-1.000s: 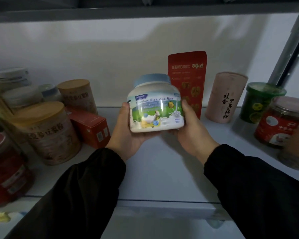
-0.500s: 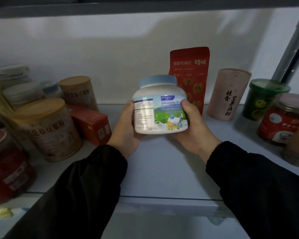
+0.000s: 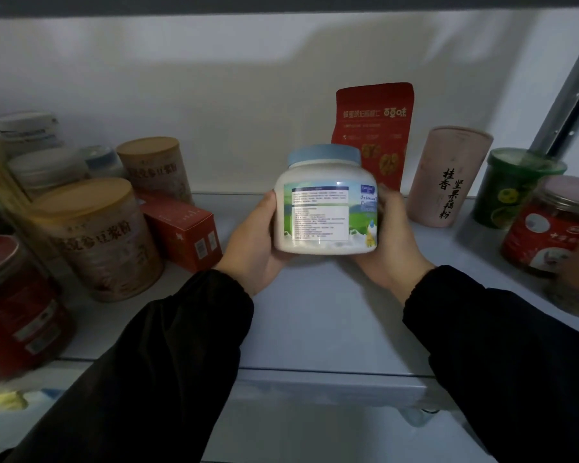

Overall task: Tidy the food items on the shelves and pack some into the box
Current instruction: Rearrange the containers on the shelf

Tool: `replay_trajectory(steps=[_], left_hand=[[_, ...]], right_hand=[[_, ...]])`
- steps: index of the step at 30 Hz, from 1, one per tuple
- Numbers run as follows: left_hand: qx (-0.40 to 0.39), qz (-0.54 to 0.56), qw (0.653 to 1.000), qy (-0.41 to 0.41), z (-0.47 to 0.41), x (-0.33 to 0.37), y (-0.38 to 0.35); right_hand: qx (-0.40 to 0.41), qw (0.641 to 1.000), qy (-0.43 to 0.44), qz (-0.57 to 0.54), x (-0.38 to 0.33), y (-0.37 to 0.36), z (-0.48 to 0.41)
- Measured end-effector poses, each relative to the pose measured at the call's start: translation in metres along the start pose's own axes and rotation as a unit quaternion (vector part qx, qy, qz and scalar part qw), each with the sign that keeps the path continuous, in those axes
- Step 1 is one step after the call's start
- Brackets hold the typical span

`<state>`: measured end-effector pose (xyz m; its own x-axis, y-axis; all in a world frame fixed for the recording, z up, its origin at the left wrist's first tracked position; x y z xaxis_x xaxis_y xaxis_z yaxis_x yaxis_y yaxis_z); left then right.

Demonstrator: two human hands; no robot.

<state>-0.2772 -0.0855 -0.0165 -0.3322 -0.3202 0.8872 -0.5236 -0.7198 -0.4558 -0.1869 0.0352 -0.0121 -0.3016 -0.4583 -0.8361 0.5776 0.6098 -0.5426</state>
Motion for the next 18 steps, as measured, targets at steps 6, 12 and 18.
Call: replay_trajectory(steps=[6, 12, 18], left_hand=[[-0.022, -0.012, 0.999, -0.047, -0.0048, -0.0003, 0.0058], [-0.040, -0.016, 0.996, -0.076, -0.0032, 0.0035, 0.0077], [-0.024, 0.005, 0.998, -0.064, -0.0033, 0.0038, 0.0077]], right_hand=[[-0.008, 0.999, -0.040, -0.008, 0.0054, -0.0019, 0.0063], [-0.012, 0.999, -0.046, -0.017, 0.0047, -0.0049, 0.0086], [0.006, 1.000, -0.007, 0.004, 0.0026, -0.0006, 0.0038]])
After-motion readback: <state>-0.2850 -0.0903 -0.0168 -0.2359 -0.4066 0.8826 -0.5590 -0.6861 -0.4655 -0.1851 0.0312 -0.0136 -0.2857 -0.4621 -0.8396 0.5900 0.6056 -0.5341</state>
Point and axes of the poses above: each hand's wrist, its own z-axis away from the middle knuckle, its own y-axis out of the back of the hand, x = y × z, the point moved 7 cm from there along -z, towards the middle knuckle, and after that the axes turned 15 degrees about x, right-handed, at the moved point
